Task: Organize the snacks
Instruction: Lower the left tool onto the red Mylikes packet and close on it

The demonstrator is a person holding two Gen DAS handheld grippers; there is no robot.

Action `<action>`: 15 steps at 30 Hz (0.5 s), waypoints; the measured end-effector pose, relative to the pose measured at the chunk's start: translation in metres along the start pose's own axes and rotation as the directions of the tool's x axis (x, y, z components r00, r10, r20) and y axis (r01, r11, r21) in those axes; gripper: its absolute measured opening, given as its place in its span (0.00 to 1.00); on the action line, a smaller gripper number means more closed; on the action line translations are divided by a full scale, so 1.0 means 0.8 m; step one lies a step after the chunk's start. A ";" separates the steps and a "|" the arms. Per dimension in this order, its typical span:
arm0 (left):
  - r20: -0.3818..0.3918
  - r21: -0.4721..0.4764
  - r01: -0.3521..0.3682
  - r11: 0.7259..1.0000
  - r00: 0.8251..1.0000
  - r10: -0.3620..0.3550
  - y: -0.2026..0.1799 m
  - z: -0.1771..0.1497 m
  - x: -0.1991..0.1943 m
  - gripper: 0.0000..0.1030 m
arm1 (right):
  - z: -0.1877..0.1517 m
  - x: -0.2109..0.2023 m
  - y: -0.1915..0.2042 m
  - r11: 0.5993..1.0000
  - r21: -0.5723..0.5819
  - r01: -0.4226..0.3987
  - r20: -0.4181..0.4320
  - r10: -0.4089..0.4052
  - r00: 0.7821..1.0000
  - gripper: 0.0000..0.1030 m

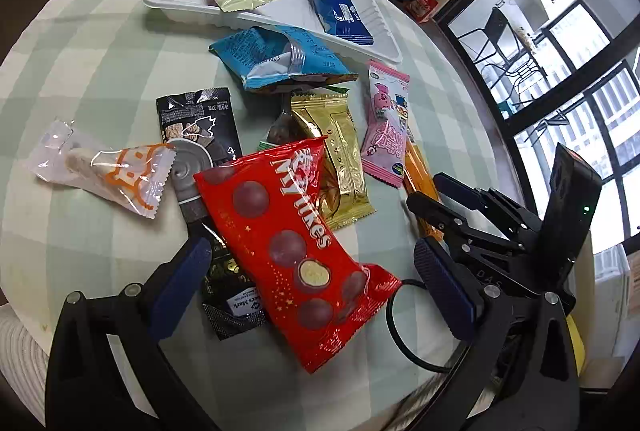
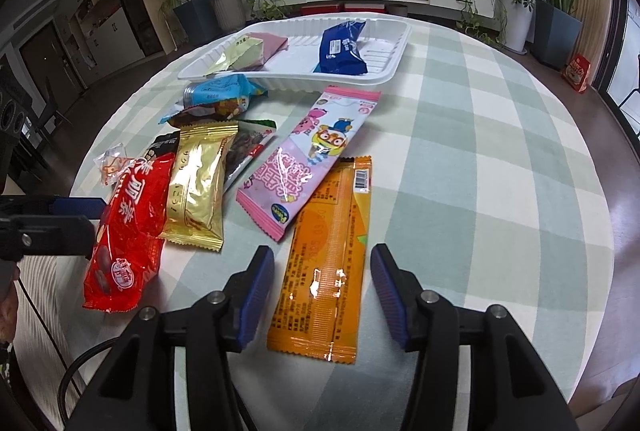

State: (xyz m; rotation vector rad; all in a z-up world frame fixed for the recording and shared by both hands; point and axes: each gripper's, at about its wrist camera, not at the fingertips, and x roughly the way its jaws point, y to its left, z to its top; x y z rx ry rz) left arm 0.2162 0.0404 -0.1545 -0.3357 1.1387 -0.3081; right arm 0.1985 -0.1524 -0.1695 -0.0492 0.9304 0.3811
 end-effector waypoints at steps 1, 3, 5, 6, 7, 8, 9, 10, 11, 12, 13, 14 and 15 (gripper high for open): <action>0.003 0.001 -0.014 1.000 1.000 0.014 -0.001 0.001 0.001 0.99 | 0.000 0.000 0.000 1.000 0.001 0.000 0.000 0.000 1.000 0.54; 0.001 0.006 -0.033 0.999 0.999 0.033 -0.002 0.002 0.004 0.99 | 0.001 0.001 0.001 1.000 -0.002 -0.003 -0.003 0.003 1.000 0.59; -0.008 0.010 -0.058 0.998 0.998 0.058 -0.003 0.003 0.009 0.99 | 0.002 0.003 0.002 1.000 -0.007 -0.010 -0.007 0.010 1.000 0.71; -0.017 0.012 -0.069 0.998 0.997 0.069 -0.002 0.003 0.012 0.99 | 0.002 0.005 0.003 1.000 -0.009 -0.009 -0.011 0.009 1.000 0.74; -0.019 0.012 -0.083 0.996 0.996 0.083 -0.002 0.004 0.014 0.99 | 0.003 0.007 0.006 1.000 -0.016 -0.015 -0.017 0.014 1.000 0.82; -0.019 0.011 -0.090 0.996 0.996 0.090 -0.002 0.003 0.015 0.99 | 0.004 0.009 0.007 1.000 -0.015 -0.018 -0.021 0.017 1.000 0.88; -0.017 0.009 -0.088 0.996 0.996 0.088 -0.001 0.003 0.016 0.99 | 0.005 0.010 0.006 1.000 -0.006 -0.011 -0.028 0.011 1.000 0.92; -0.014 0.006 -0.087 0.996 0.996 0.087 -0.001 0.002 0.016 0.99 | 0.005 0.012 0.003 1.000 0.005 -0.010 -0.035 0.010 0.999 1.00; -0.012 0.004 -0.084 0.996 0.996 0.084 0.000 0.001 0.015 0.99 | 0.005 0.011 0.001 1.000 0.015 -0.020 -0.032 0.021 0.999 1.00; -0.010 0.002 -0.083 0.997 0.997 0.083 0.001 0.000 0.015 0.99 | 0.006 0.011 -0.003 0.999 0.032 -0.028 -0.032 0.029 0.999 1.00; -0.009 0.001 -0.081 0.997 0.997 0.081 0.002 0.000 0.015 0.98 | 0.007 0.010 -0.005 0.999 0.043 -0.032 -0.032 0.033 0.999 1.00; -0.009 0.003 -0.079 0.997 0.997 0.079 0.003 -0.001 0.015 0.98 | 0.008 0.011 -0.006 0.998 0.049 -0.032 -0.034 0.034 0.999 1.00; -0.008 0.005 -0.079 0.997 0.997 0.079 0.003 -0.001 0.015 0.98 | 0.009 0.011 -0.006 0.998 0.048 -0.029 -0.038 0.031 0.999 1.00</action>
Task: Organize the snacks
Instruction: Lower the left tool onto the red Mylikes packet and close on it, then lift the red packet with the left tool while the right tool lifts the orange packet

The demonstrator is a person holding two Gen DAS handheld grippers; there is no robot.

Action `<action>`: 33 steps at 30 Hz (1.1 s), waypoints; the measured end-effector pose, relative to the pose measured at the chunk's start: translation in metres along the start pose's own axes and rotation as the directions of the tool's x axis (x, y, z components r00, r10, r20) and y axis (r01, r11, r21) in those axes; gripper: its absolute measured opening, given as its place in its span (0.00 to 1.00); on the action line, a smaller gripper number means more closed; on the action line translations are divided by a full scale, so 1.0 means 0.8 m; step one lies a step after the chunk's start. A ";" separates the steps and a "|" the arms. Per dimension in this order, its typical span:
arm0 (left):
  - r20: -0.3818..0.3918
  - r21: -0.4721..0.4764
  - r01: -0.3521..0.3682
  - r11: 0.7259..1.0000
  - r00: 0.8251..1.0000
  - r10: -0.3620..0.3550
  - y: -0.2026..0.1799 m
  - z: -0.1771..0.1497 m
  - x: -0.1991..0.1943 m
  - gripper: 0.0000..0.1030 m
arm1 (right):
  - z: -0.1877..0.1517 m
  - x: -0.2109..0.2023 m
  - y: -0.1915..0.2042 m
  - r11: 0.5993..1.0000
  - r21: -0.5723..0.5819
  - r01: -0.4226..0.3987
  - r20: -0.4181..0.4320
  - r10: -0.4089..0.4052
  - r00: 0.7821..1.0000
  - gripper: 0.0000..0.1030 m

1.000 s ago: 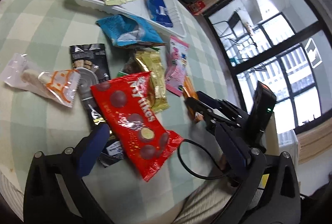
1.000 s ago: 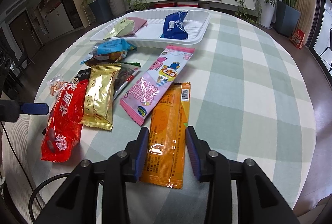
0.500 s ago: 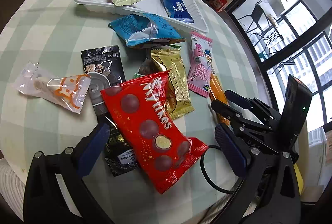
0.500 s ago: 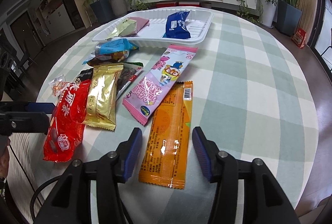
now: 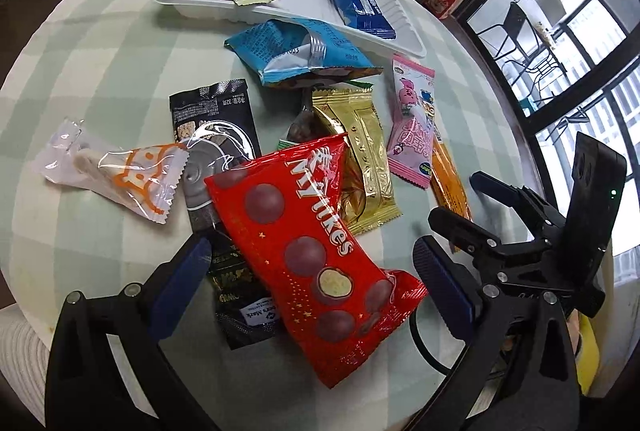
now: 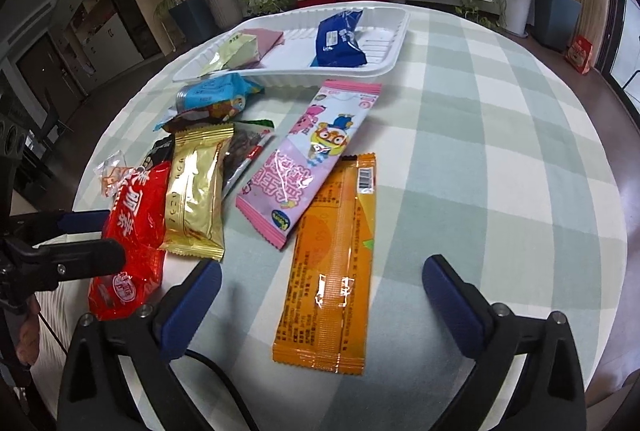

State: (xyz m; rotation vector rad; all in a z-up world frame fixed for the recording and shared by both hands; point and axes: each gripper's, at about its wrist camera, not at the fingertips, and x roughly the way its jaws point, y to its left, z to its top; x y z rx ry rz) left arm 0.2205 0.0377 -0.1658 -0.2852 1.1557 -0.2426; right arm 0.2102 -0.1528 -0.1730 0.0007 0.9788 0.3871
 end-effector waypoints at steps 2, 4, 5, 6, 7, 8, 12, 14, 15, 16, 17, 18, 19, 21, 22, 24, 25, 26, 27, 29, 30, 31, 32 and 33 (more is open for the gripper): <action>0.005 0.004 0.007 1.000 1.000 -0.007 0.001 -0.001 -0.002 0.98 | 0.001 0.002 0.003 1.000 -0.011 0.015 -0.008 -0.015 1.000 1.00; 0.011 0.004 0.013 1.000 1.000 -0.013 0.002 -0.005 -0.006 0.97 | 0.000 0.004 0.007 0.999 -0.028 0.036 -0.015 -0.037 0.999 1.00; 0.014 0.007 0.010 1.000 1.000 -0.010 0.003 -0.006 -0.007 0.94 | 0.000 0.005 0.008 0.998 -0.036 0.044 -0.016 -0.044 0.999 1.00; 0.018 0.013 0.007 1.000 1.000 -0.008 0.003 -0.006 -0.008 0.88 | 0.000 0.005 0.008 0.998 -0.040 0.047 -0.016 -0.048 0.999 1.00; 0.020 0.017 0.008 1.000 1.000 -0.009 0.003 -0.007 -0.010 0.83 | -0.001 0.005 0.008 0.998 -0.039 0.047 -0.013 -0.048 0.999 1.00; 0.022 0.014 0.009 1.000 1.000 -0.009 0.005 -0.007 -0.011 0.80 | -0.001 0.004 0.007 0.998 -0.034 0.044 -0.009 -0.044 0.999 1.00; 0.025 0.023 0.008 1.000 1.000 -0.009 0.005 -0.006 -0.011 0.73 | -0.001 0.000 0.002 0.996 -0.027 0.079 0.012 -0.079 0.997 0.89; 0.032 0.036 0.002 0.999 0.999 -0.003 0.002 -0.007 -0.012 0.71 | -0.003 -0.002 -0.001 0.995 -0.031 0.096 0.023 -0.095 0.995 0.78; 0.038 0.040 0.004 0.999 0.999 -0.005 0.001 -0.008 -0.013 0.68 | -0.003 -0.004 -0.002 0.994 -0.033 0.107 0.030 -0.106 0.994 0.75; 0.042 0.046 0.004 0.999 0.999 -0.006 0.000 -0.008 -0.014 0.65 | -0.002 -0.005 -0.004 0.993 -0.034 0.113 0.037 -0.112 0.993 0.65; 0.046 0.049 0.003 0.999 0.999 -0.005 0.000 -0.008 -0.015 0.64 | -0.002 -0.007 -0.005 0.993 -0.033 0.112 0.044 -0.110 0.993 0.53; 0.051 0.049 0.006 0.999 0.999 -0.008 0.000 -0.009 -0.016 0.61 | -0.002 -0.008 -0.008 0.994 -0.026 0.106 0.049 -0.104 0.993 0.46; 0.053 0.048 0.012 0.999 0.998 -0.015 0.001 -0.009 -0.017 0.58 | -0.001 -0.009 -0.011 0.995 -0.017 0.101 0.053 -0.100 0.994 0.40; 0.060 0.049 0.031 0.998 0.998 -0.034 0.003 -0.010 -0.019 0.50 | -0.001 -0.009 -0.014 0.996 -0.008 0.086 0.056 -0.086 0.995 0.39; 0.060 0.055 0.039 0.998 0.997 -0.042 0.002 -0.010 -0.020 0.45 | -0.001 -0.010 -0.014 0.996 -0.009 0.084 0.057 -0.084 0.995 0.39; 0.064 0.066 0.052 0.996 0.996 -0.056 0.000 -0.012 -0.022 0.34 | -0.001 -0.011 -0.015 0.997 -0.004 0.072 0.060 -0.072 0.996 0.38; 0.059 0.073 0.072 0.995 0.995 -0.076 -0.001 -0.013 -0.022 0.24 | -0.001 -0.011 -0.016 0.998 0.002 0.065 0.060 -0.065 0.996 0.37; 0.049 0.070 0.096 0.993 0.994 -0.100 -0.001 -0.013 -0.021 0.23 | -0.001 -0.012 -0.017 0.998 0.006 0.058 0.059 -0.058 0.997 0.37; 0.039 0.069 0.111 0.991 0.993 -0.114 -0.001 -0.013 -0.018 0.22 | -0.001 -0.012 -0.019 0.999 0.012 0.052 0.059 -0.052 0.997 0.37; 0.036 0.081 0.120 0.989 0.992 -0.123 -0.004 -0.016 -0.015 0.21 | -0.002 -0.013 -0.021 0.999 0.025 0.039 0.060 -0.041 0.997 0.37; 0.032 0.083 0.126 0.989 0.991 -0.129 -0.005 -0.016 -0.014 0.20 | -0.001 -0.013 -0.022 0.999 0.029 0.035 0.060 -0.037 0.998 0.37; 0.035 0.076 0.136 0.988 0.990 -0.139 -0.005 -0.017 -0.013 0.20 | -0.002 -0.014 -0.022 0.999 0.034 0.032 0.061 -0.034 0.998 0.37; 0.033 0.071 0.148 0.986 0.988 -0.151 -0.005 -0.017 -0.012 0.20 | -0.002 -0.014 -0.023 0.999 0.040 0.026 0.062 -0.028 0.998 0.37; 0.029 0.067 0.160 0.985 0.986 -0.162 -0.004 -0.017 -0.011 0.19 | -0.002 -0.013 -0.024 0.999 0.044 0.021 0.062 -0.024 0.998 0.37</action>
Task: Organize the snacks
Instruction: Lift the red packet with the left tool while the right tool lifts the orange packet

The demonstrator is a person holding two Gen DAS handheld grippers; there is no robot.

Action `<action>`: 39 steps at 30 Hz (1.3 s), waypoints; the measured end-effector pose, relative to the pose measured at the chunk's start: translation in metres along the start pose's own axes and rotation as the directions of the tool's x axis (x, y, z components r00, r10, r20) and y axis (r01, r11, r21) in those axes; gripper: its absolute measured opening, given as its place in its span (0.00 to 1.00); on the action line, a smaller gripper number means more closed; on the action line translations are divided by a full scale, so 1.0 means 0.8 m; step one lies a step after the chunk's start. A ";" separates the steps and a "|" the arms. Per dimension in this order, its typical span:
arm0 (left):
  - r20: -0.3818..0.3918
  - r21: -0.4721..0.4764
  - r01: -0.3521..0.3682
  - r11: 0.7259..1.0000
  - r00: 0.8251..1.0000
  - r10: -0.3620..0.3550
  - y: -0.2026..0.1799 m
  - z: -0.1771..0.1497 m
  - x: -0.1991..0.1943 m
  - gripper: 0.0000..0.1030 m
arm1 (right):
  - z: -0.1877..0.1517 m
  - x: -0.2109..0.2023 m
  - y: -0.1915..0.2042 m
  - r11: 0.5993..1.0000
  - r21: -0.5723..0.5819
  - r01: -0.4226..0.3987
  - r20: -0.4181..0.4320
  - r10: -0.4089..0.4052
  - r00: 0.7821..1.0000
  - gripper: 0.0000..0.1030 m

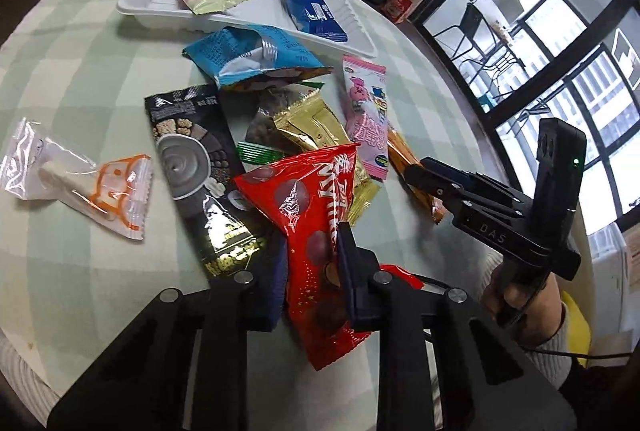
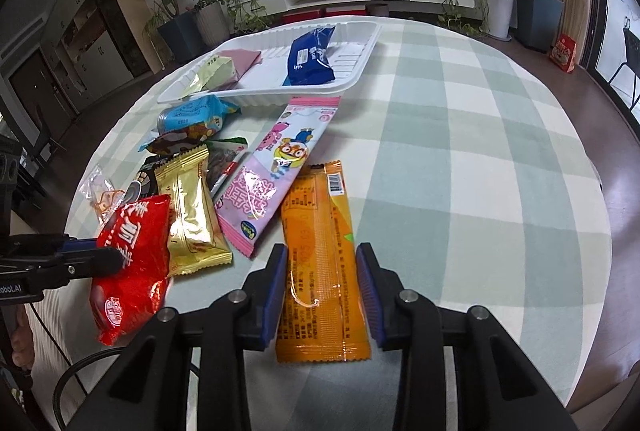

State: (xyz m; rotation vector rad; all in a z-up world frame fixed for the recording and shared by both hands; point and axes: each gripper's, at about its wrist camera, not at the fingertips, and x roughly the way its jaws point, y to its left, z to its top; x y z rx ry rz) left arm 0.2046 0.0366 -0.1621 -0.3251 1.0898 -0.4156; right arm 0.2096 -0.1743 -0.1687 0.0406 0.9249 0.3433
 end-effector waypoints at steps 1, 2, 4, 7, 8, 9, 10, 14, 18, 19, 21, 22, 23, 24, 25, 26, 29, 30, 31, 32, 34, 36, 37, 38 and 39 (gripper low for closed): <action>0.004 -0.011 0.009 1.000 1.000 -0.009 0.002 0.000 -0.001 0.19 | 0.000 0.000 -0.001 1.000 0.005 -0.005 0.000 0.005 1.000 0.37; 0.004 -0.015 0.021 1.000 1.000 -0.021 0.004 0.000 -0.001 0.19 | 0.000 -0.001 -0.003 1.000 0.012 -0.010 0.001 0.010 1.000 0.37; 0.008 -0.030 0.044 0.999 0.999 -0.043 0.007 -0.001 -0.001 0.19 | 0.000 -0.001 -0.005 0.999 0.025 -0.022 0.001 0.022 1.000 0.37; 0.013 -0.051 0.079 0.996 0.997 -0.078 0.012 -0.001 -0.006 0.19 | -0.002 -0.004 -0.012 0.997 0.058 -0.054 0.001 0.054 0.999 0.37; 0.013 -0.053 0.089 0.995 0.996 -0.089 0.013 0.000 -0.008 0.19 | -0.003 -0.005 -0.015 0.995 0.075 -0.069 0.002 0.069 0.998 0.37; 0.016 -0.057 0.099 0.993 0.995 -0.098 0.014 -0.001 -0.010 0.19 | -0.004 -0.006 -0.018 0.992 0.090 -0.084 0.002 0.084 0.996 0.37; 0.019 -0.063 0.109 0.992 0.994 -0.108 0.015 -0.001 -0.013 0.19 | -0.004 -0.008 -0.021 0.990 0.105 -0.098 0.004 0.098 0.995 0.37; 0.027 -0.066 0.140 0.988 0.990 -0.139 0.016 0.001 -0.021 0.19 | -0.005 -0.015 -0.027 0.983 0.135 -0.122 0.016 0.120 0.993 0.36; 0.041 -0.058 0.152 0.987 0.988 -0.150 0.017 0.004 -0.032 0.19 | -0.009 -0.021 -0.036 0.973 0.174 -0.149 0.020 0.147 0.989 0.36; 0.044 -0.061 0.160 0.985 0.987 -0.157 0.017 0.005 -0.034 0.19 | -0.011 -0.023 -0.040 0.967 0.195 -0.162 0.022 0.161 0.987 0.36; 0.050 -0.067 0.177 0.982 0.984 -0.174 0.020 0.007 -0.037 0.19 | -0.015 -0.028 -0.051 0.954 0.234 -0.187 0.030 0.185 0.982 0.36; 0.053 -0.070 0.181 0.981 0.983 -0.177 0.022 0.007 -0.039 0.19 | -0.017 -0.030 -0.057 0.945 0.257 -0.201 0.035 0.199 0.979 0.36; 0.055 -0.073 0.187 0.980 0.982 -0.183 0.022 0.008 -0.040 0.19 | -0.019 -0.033 -0.062 0.938 0.275 -0.213 0.042 0.209 0.977 0.36; 0.057 -0.076 0.195 0.978 0.980 -0.191 0.024 0.009 -0.042 0.19 | -0.021 -0.035 -0.067 0.929 0.293 -0.227 0.048 0.223 0.974 0.36; 0.061 -0.081 0.202 0.976 0.978 -0.197 0.025 0.010 -0.044 0.19 | -0.022 -0.037 -0.073 0.919 0.311 -0.243 0.052 0.239 0.970 0.36; 0.065 -0.083 0.206 0.975 0.977 -0.201 0.026 0.010 -0.045 0.19 | -0.023 -0.040 -0.077 0.911 0.326 -0.252 0.058 0.247 0.967 0.36; 0.078 -0.084 0.214 0.973 0.975 -0.208 0.031 0.016 -0.053 0.19 | -0.023 -0.047 -0.085 0.898 0.346 -0.271 0.075 0.261 0.962 0.36; 0.082 -0.086 0.220 0.972 0.974 -0.213 0.032 0.019 -0.055 0.19 | -0.022 -0.049 -0.087 0.896 0.350 -0.275 0.082 0.264 0.961 0.36; 0.085 -0.089 0.223 0.971 0.973 -0.216 0.035 0.025 -0.054 0.19 | -0.020 -0.051 -0.088 0.892 0.352 -0.284 0.090 0.269 0.959 0.36; 0.089 -0.092 0.228 0.969 0.971 -0.220 0.037 0.028 -0.056 0.19 | -0.017 -0.052 -0.090 0.887 0.355 -0.296 0.100 0.279 0.955 0.36; 0.096 -0.092 0.230 0.969 0.970 -0.222 0.040 0.037 -0.058 0.19 | -0.009 -0.054 -0.091 0.875 0.361 -0.322 0.116 0.300 0.947 0.36; 0.103 -0.092 0.229 0.969 0.970 -0.220 0.043 0.046 -0.061 0.19 | 0.000 -0.055 -0.092 0.869 0.359 -0.341 0.129 0.316 0.940 0.36; 0.107 -0.093 0.231 0.968 0.969 -0.221 0.046 0.052 -0.061 0.19 | 0.006 -0.055 -0.092 0.864 0.360 -0.352 0.135 0.325 0.936 0.36; 0.111 -0.096 0.235 0.967 0.968 -0.224 0.048 0.058 -0.062 0.19 | 0.013 -0.054 -0.091 0.860 0.360 -0.363 0.141 0.334 0.932 0.36; 0.116 -0.098 0.238 0.966 0.967 -0.226 0.051 0.066 -0.063 0.19 | 0.018 -0.054 -0.092 0.857 0.358 -0.371 0.149 0.340 0.929 0.36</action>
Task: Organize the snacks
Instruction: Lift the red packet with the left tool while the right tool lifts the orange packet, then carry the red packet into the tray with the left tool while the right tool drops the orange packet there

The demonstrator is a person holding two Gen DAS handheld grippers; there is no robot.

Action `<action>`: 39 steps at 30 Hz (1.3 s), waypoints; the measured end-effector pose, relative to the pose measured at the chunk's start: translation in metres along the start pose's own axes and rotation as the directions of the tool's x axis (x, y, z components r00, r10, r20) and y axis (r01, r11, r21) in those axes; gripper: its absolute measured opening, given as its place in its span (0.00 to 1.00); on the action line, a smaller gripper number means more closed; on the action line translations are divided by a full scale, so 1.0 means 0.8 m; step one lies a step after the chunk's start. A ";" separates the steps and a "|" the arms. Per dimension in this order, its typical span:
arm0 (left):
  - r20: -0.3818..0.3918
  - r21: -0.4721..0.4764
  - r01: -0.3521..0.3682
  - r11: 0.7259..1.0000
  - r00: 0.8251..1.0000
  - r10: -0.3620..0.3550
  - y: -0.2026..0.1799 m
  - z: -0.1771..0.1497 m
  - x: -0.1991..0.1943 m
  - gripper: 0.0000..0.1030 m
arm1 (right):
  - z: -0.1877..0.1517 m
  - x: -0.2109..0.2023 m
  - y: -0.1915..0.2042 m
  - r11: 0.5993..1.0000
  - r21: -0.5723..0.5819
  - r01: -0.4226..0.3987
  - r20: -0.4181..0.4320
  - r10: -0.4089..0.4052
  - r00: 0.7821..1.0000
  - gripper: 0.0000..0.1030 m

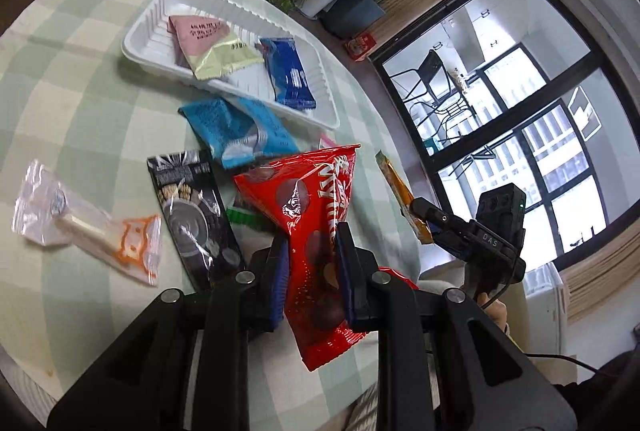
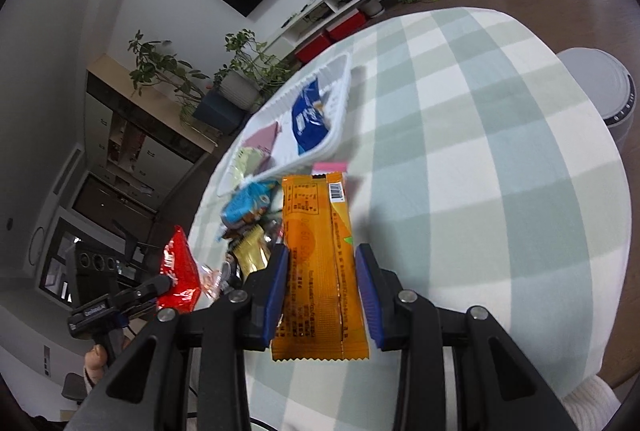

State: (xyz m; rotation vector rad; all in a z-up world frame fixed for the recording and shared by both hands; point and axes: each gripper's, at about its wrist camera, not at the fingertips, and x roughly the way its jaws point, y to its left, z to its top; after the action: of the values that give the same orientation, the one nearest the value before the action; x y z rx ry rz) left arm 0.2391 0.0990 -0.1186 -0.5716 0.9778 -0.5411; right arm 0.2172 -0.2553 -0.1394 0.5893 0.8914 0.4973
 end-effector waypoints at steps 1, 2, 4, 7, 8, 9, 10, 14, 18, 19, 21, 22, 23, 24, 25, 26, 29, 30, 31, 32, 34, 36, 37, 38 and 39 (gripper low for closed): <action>0.004 -0.001 0.001 1.000 1.000 -0.001 0.001 0.007 0.000 0.19 | 0.007 0.002 0.003 1.000 0.000 -0.009 0.006 0.009 1.000 0.36; 0.007 -0.003 -0.001 1.000 1.000 0.001 0.003 0.014 0.001 0.19 | 0.014 0.004 0.006 1.000 -0.002 -0.017 0.009 0.017 1.000 0.36; 0.008 -0.010 0.004 1.000 1.000 -0.004 0.007 0.033 0.004 0.19 | 0.028 0.010 0.012 1.000 -0.009 -0.024 0.016 0.024 1.000 0.36; 0.013 -0.011 0.011 1.000 1.000 -0.010 0.009 0.062 0.010 0.19 | 0.051 0.021 0.019 0.999 -0.015 -0.036 0.020 0.037 0.999 0.36; 0.017 -0.011 0.012 1.000 1.000 -0.012 0.009 0.071 0.012 0.19 | 0.059 0.026 0.020 0.999 -0.014 -0.045 0.020 0.045 0.999 0.36; 0.021 -0.011 0.015 1.000 1.000 -0.015 0.009 0.082 0.014 0.19 | 0.068 0.031 0.021 0.999 -0.012 -0.052 0.020 0.053 0.998 0.36; 0.023 -0.010 0.019 1.000 1.000 -0.019 0.008 0.093 0.017 0.19 | 0.078 0.036 0.023 0.998 -0.011 -0.059 0.021 0.059 0.998 0.36; 0.030 -0.003 0.017 1.000 0.999 -0.017 0.004 0.132 0.028 0.19 | 0.112 0.059 0.027 0.997 -0.002 -0.076 0.022 0.076 0.997 0.36; 0.032 -0.006 0.005 1.000 0.999 -0.005 0.006 0.169 0.046 0.19 | 0.142 0.084 0.032 0.997 -0.004 -0.083 0.020 0.083 0.996 0.36; 0.033 -0.006 0.002 1.000 0.999 -0.002 0.007 0.179 0.052 0.19 | 0.148 0.090 0.032 0.996 -0.002 -0.085 0.020 0.085 0.996 0.36; 0.027 -0.001 -0.013 1.000 1.000 0.013 0.009 0.198 0.068 0.19 | 0.162 0.104 0.032 0.996 0.006 -0.087 0.014 0.087 0.996 0.37; 0.024 -0.004 -0.018 1.000 1.000 0.018 0.011 0.206 0.075 0.19 | 0.167 0.111 0.031 0.996 0.012 -0.090 0.009 0.090 0.996 0.37; 0.019 -0.006 -0.022 1.000 1.000 0.022 0.013 0.214 0.083 0.19 | 0.171 0.117 0.030 0.996 0.014 -0.092 0.004 0.092 0.996 0.37; 0.016 -0.008 -0.029 1.000 0.999 0.029 0.015 0.220 0.093 0.19 | 0.176 0.125 0.031 0.996 0.015 -0.089 0.000 0.089 0.996 0.37; 0.013 -0.007 -0.037 0.999 0.999 0.037 0.017 0.225 0.101 0.19 | 0.178 0.130 0.032 0.996 0.014 -0.086 -0.002 0.086 0.996 0.37; 0.012 -0.007 -0.043 0.999 0.999 0.043 0.019 0.229 0.110 0.19 | 0.182 0.137 0.032 0.996 0.012 -0.084 -0.005 0.084 0.996 0.37; 0.010 -0.016 -0.061 0.998 0.998 0.061 0.028 0.242 0.129 0.19 | 0.191 0.156 0.033 0.997 0.009 -0.073 -0.011 0.073 0.997 0.37; 0.009 -0.019 -0.070 0.997 0.997 0.070 0.031 0.244 0.134 0.19 | 0.193 0.161 0.034 0.998 0.008 -0.068 -0.014 0.068 0.998 0.37; 0.007 -0.017 -0.085 0.996 0.996 0.085 0.034 0.246 0.140 0.19 | 0.194 0.168 0.034 0.998 0.005 -0.061 -0.020 0.062 0.998 0.37; 0.004 -0.015 -0.096 0.995 0.995 0.096 0.037 0.249 0.145 0.19 | 0.195 0.173 0.033 0.998 0.005 -0.055 -0.023 0.056 0.998 0.37; 0.000 -0.019 -0.113 0.993 0.994 0.113 0.043 0.251 0.154 0.19 | 0.196 0.184 0.031 0.999 0.004 -0.044 -0.032 0.044 0.998 0.38; -0.005 -0.017 -0.121 0.993 0.993 0.121 0.048 0.253 0.162 0.20 | 0.196 0.190 0.031 1.000 -0.003 -0.026 -0.037 0.025 0.999 0.39; -0.004 -0.015 -0.128 0.992 0.992 0.128 0.051 0.253 0.166 0.20 | 0.196 0.193 0.031 1.000 -0.009 -0.019 -0.040 0.018 0.999 0.39; -0.004 -0.009 -0.138 0.990 0.990 0.138 0.051 0.254 0.169 0.20 | 0.195 0.195 0.031 1.000 -0.013 -0.013 -0.044 0.012 0.999 0.42; -0.003 0.003 -0.147 0.989 0.989 0.147 0.049 0.255 0.171 0.21 | 0.194 0.196 0.030 1.000 -0.016 -0.008 -0.048 0.007 0.999 0.43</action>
State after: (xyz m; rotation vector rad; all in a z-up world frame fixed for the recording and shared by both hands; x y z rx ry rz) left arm 0.4864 0.0789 -0.1380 -0.4916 1.0136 -0.4123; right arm 0.4265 -0.1810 -0.1363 0.5677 0.9300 0.5271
